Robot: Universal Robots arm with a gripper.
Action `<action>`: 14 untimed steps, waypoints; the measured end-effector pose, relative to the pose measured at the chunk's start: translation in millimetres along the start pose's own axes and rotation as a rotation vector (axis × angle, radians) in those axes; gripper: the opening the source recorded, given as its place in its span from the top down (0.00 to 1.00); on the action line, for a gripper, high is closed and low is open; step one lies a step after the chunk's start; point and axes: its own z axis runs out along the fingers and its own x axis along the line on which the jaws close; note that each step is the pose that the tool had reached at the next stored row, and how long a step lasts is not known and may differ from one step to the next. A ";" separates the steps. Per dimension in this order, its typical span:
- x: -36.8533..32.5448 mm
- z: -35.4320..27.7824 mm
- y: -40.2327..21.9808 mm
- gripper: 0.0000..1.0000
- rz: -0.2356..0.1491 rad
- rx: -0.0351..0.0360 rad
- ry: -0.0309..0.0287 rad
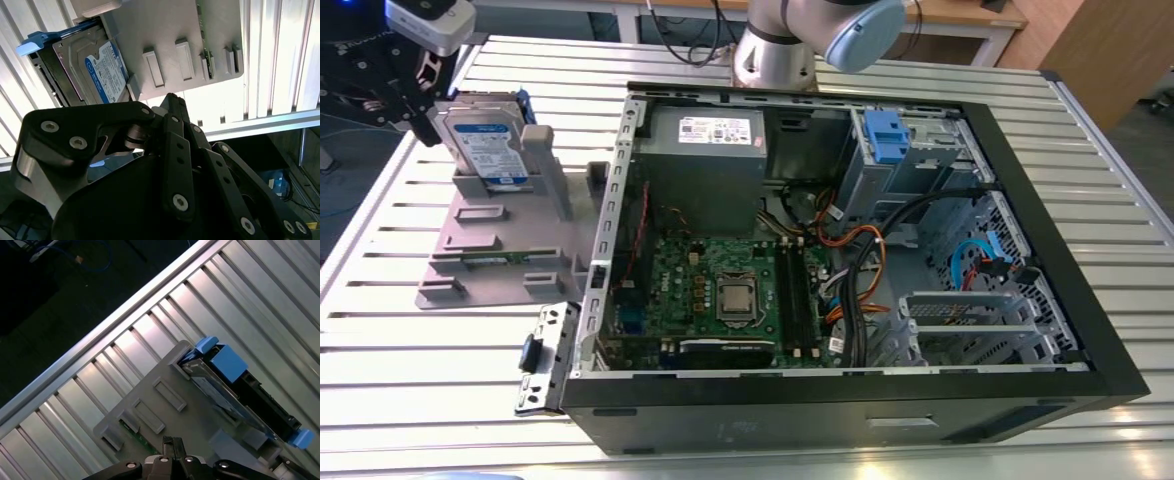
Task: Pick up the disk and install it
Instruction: 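Pick up the disk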
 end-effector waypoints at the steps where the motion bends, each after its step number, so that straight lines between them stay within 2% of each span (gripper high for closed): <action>1: 0.0 0.0 0.0 0.89 -0.003 -0.0001 0.0001; 14: 0.0 0.0 0.0 0.89 -0.039 -0.0010 0.0018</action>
